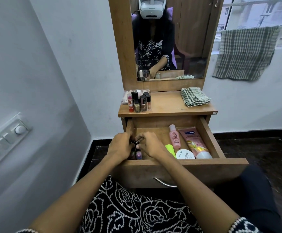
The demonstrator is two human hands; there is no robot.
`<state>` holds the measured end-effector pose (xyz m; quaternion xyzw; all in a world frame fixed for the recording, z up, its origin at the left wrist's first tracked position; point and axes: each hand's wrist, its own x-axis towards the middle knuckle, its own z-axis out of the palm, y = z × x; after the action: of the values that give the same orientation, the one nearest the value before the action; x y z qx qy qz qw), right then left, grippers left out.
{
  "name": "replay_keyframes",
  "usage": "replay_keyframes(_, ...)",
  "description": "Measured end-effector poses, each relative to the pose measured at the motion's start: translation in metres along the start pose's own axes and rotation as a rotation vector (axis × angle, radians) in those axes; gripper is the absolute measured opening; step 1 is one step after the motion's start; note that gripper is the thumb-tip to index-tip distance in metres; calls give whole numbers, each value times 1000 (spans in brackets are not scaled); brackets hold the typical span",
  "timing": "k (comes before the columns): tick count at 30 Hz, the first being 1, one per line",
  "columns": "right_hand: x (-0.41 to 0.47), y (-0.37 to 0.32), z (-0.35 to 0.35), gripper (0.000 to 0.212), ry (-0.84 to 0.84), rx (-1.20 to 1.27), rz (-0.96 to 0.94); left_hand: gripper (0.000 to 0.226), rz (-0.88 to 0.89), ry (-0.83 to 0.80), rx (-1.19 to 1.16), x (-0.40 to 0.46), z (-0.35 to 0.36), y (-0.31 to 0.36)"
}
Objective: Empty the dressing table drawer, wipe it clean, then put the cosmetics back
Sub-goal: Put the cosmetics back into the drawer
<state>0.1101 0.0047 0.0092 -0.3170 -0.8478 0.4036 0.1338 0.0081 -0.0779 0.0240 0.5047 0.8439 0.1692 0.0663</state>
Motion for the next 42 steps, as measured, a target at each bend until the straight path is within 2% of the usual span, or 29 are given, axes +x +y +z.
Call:
replay_keyframes(13, 0, 6, 1, 44, 36, 72, -28, 17, 12, 47, 10, -3, -6, 8)
replay_keyframes(21, -4, 4, -4, 35, 347, 189, -163, 9, 59, 284, -43, -5, -18, 20)
replay_keyframes(25, -5, -2, -9, 28, 489, 262, -169, 8, 58, 411, -118, -3, -31, 18)
replay_keyframes(30, 6, -23, -27, 25, 595, 167, -174, 14, 27, 539, -209, 12, -60, 15)
replay_keyframes(33, 28, -45, -49, 31, 623, 13, -208, 22, 15, 566, -175, 33, -77, 16)
replay_keyframes(38, 61, -71, -76, 45, 540, -291, -247, 39, -19, 445, 31, 71, -88, 25)
replay_keyframes(42, 74, -72, -78, 35, 437, -431, -244, 44, -26, 338, 132, 90, -84, 31)
